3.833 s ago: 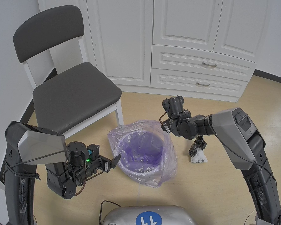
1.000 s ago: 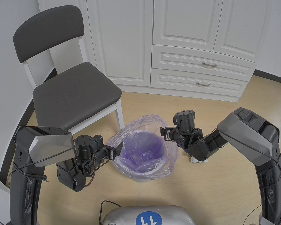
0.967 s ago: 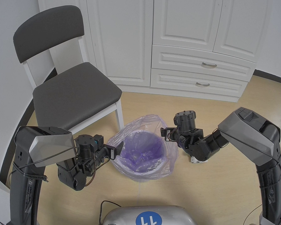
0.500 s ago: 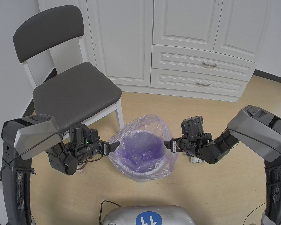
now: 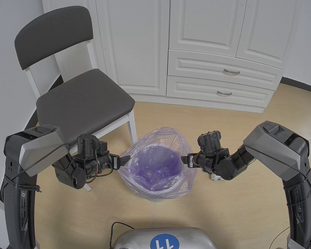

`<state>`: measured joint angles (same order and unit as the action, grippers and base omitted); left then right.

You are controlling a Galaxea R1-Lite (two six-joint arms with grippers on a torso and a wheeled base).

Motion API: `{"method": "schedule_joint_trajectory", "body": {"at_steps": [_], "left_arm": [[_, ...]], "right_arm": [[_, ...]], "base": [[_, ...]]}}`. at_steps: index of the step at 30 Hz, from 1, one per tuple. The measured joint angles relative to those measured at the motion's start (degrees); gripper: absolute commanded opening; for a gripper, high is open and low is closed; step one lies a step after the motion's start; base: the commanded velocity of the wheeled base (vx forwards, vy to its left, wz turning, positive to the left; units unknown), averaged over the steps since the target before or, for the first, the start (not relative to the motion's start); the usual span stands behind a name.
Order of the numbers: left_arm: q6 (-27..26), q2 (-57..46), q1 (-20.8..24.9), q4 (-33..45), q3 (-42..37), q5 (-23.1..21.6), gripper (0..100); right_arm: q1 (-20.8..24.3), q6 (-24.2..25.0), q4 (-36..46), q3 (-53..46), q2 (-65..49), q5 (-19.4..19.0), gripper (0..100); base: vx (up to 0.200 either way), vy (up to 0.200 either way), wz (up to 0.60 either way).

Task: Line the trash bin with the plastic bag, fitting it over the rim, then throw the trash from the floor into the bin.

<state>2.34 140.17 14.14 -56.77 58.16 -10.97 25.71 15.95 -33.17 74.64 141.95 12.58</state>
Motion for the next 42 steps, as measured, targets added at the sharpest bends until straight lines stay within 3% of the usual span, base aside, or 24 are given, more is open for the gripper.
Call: {"method": "schedule_joint_trajectory", "body": {"at_steps": [10,22,35,42], "left_arm": [[0.06,3.17,0.6,0.04,1.67,0.28,100],[0.22,7.77,-0.83,-0.38,8.12,5.36,100],[3.49,12.62,-0.84,-4.27,13.91,8.51,100],[4.25,14.68,-0.69,-4.6,16.55,8.9,100]], "right_arm": [[-1.32,2.3,-0.05,3.46,2.34,-0.02,100],[-2.76,4.44,-0.06,9.64,6.38,1.27,100],[-4.99,12.32,-0.24,21.08,12.8,1.51,100],[-5.35,14.08,-0.11,28.39,17.12,2.72,100]], "base": [[0.0,0.0,0.0],[0.0,0.0,0.0],[0.0,0.0,0.0],[0.0,0.0,0.0]]}}
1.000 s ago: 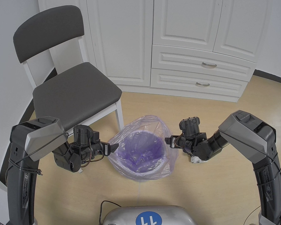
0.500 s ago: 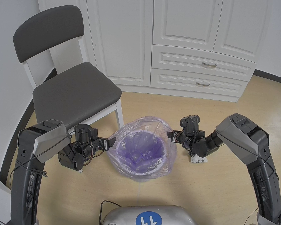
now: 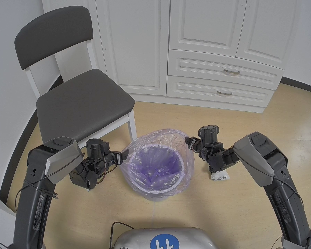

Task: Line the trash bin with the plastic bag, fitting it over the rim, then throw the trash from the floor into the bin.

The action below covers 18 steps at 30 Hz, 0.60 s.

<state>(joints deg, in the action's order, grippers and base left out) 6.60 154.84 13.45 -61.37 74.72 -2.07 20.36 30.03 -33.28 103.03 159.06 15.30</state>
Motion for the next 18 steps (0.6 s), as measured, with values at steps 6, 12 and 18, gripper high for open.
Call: {"method": "schedule_joint_trajectory", "body": {"at_steps": [6,12,18], "left_arm": [[1.19,1.9,0.24,-0.07,3.17,3.19,100],[1.43,3.82,0.39,0.01,6.1,4.64,100],[1.48,4.97,0.38,0.3,7.64,5.0,100]], "right_arm": [[0.09,0.09,0.16,5.86,4.01,0.68,100],[0.3,-0.04,0.35,9.31,7.14,0.76,100],[0.33,-0.09,5.07,11.13,8.91,1.26,100]], "base": [[0.0,0.0,0.0],[0.0,0.0,0.0],[0.0,0.0,0.0]]}}
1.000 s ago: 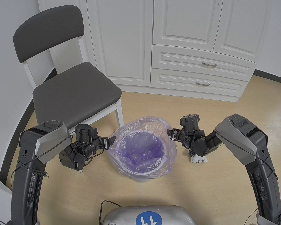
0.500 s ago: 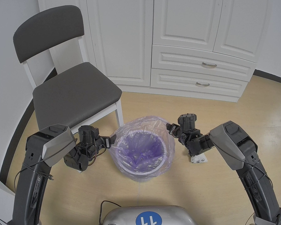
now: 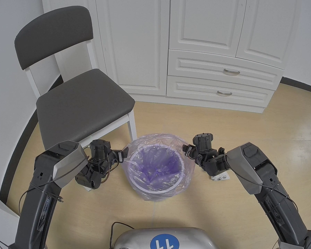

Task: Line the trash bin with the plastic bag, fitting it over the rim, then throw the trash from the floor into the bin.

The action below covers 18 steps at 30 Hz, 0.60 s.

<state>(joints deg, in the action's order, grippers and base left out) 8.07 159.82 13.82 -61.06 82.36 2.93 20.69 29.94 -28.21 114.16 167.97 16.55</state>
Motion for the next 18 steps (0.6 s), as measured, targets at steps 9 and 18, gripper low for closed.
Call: {"method": "schedule_joint_trajectory", "body": {"at_steps": [9,18], "left_arm": [[-0.06,1.73,-0.57,1.89,2.47,1.97,100],[-1.26,1.04,-1.26,6.07,0.46,2.27,100]], "right_arm": [[-0.27,-0.11,4.67,0.41,1.43,1.12,100],[-0.24,-0.39,6.12,0.46,1.65,1.23,100]], "base": [[0.0,0.0,0.0],[0.0,0.0,0.0]]}}
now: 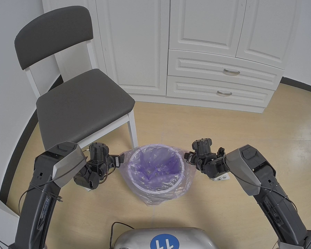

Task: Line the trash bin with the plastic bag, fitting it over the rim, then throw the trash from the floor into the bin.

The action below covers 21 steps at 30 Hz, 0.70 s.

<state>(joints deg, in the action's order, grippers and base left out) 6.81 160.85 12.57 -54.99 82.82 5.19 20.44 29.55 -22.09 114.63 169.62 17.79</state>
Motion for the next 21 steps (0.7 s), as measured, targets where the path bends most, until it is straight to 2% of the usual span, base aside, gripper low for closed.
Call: {"method": "schedule_joint_trajectory", "body": {"at_steps": [4,10,17,21], "left_arm": [[-2.68,-1.68,-0.37,3.21,-2.95,-0.07,100],[-3.29,-3.74,-0.85,6.57,-4.71,-0.09,100],[-3.45,-4.95,-1.33,6.19,-5.21,-0.35,100],[-3.73,-6.86,-1.63,5.81,-7.8,-2.3,100]], "right_arm": [[0.06,-0.1,2.36,-0.02,-0.05,0.17,100],[0.13,-0.27,3.12,-0.02,-0.22,0.46,100],[0.26,-0.22,3.32,-0.05,-1.26,3.04,100],[0.26,-1.23,2.91,-0.88,-3.79,4.22,100]], "base": [[0.0,0.0,0.0],[0.0,0.0,0.0],[0.0,0.0,0.0],[0.0,0.0,0.0]]}}
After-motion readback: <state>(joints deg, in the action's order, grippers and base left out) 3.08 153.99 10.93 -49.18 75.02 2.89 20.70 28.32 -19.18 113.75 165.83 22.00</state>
